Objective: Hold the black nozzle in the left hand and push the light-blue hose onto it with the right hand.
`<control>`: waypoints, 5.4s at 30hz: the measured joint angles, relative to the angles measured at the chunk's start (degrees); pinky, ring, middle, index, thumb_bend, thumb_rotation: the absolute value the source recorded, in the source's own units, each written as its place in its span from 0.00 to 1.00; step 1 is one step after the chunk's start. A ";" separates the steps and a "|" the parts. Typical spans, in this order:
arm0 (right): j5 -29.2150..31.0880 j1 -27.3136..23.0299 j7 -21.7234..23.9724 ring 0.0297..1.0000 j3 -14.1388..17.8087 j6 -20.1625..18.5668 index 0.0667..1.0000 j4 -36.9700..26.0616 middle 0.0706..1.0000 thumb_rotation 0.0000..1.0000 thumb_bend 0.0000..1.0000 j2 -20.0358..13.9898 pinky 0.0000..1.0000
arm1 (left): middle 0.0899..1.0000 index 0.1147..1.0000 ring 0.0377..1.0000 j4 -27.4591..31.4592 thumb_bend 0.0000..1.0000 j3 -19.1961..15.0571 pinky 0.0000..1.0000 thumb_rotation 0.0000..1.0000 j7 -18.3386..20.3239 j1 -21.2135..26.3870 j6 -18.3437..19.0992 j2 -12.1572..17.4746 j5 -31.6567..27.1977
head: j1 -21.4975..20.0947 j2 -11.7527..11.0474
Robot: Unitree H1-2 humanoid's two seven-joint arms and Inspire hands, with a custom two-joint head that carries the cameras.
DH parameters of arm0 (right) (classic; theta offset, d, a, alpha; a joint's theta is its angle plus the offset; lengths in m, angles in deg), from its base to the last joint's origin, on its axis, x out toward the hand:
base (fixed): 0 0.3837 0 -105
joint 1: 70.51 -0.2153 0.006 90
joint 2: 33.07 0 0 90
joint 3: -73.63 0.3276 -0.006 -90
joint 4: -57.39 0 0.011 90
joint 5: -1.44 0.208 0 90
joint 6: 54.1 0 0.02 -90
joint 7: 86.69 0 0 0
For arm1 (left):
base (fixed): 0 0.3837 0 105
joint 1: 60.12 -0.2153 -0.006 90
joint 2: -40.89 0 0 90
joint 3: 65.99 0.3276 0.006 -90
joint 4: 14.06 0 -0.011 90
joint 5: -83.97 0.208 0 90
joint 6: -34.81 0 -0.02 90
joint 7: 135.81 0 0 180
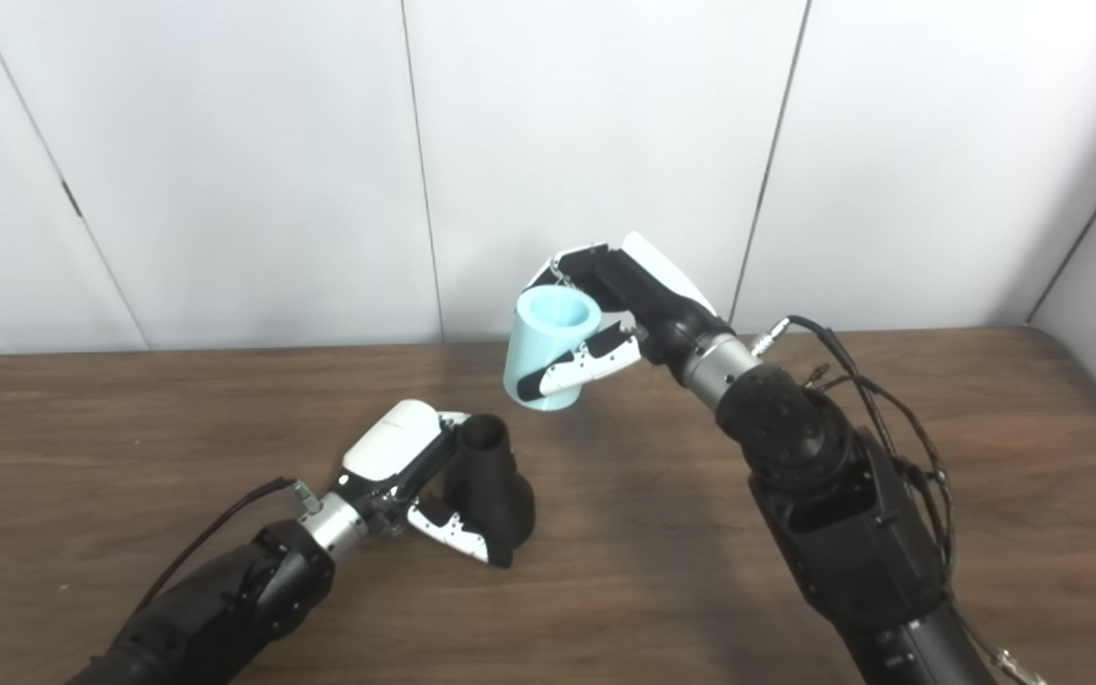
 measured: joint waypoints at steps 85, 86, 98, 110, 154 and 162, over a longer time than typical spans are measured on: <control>-1.26 -2.24 1.88 0.40 -5.17 0.12 0.45 3.77 0.42 0.00 0.53 3.61 0.37 | 0.45 0.41 0.60 2.15 0.52 -3.27 0.54 0.00 2.76 -1.58 0.10 -0.12 0.11 | 2.81 4.22; -1.33 -2.30 1.88 0.42 -5.25 0.13 0.45 3.77 0.44 0.00 0.53 3.63 0.39 | 0.45 0.41 0.59 2.15 0.52 -3.28 0.54 0.00 2.78 -1.58 0.10 -0.12 0.11 | 2.81 4.22; -1.15 -3.25 2.55 0.46 -5.61 1.86 0.42 4.76 0.48 0.00 0.53 3.58 0.41 | 0.44 0.41 0.58 2.22 0.52 -3.38 0.52 0.00 2.92 -1.59 0.21 -0.19 0.11 | 2.99 4.57; -1.37 -3.81 3.73 0.47 -5.55 2.01 0.43 4.99 0.48 0.00 0.53 2.95 0.42 | 0.44 0.41 0.58 2.25 0.52 -3.44 0.52 0.00 2.92 -1.59 0.28 -0.20 0.11 | 2.81 4.75; -1.77 -4.19 5.44 0.43 -3.10 -0.10 0.43 1.70 0.47 0.00 0.53 3.58 0.37 | 0.44 0.41 0.57 2.26 0.52 -3.55 0.52 0.00 2.99 -1.59 0.32 -0.20 0.11 | 2.73 5.71; -0.65 -2.86 5.57 0.43 -3.09 -0.08 0.44 1.64 0.46 0.00 0.53 4.58 0.39 | 0.44 0.41 0.58 2.25 0.52 -3.59 0.52 0.00 2.99 -1.58 0.33 -0.23 0.12 | 2.81 5.89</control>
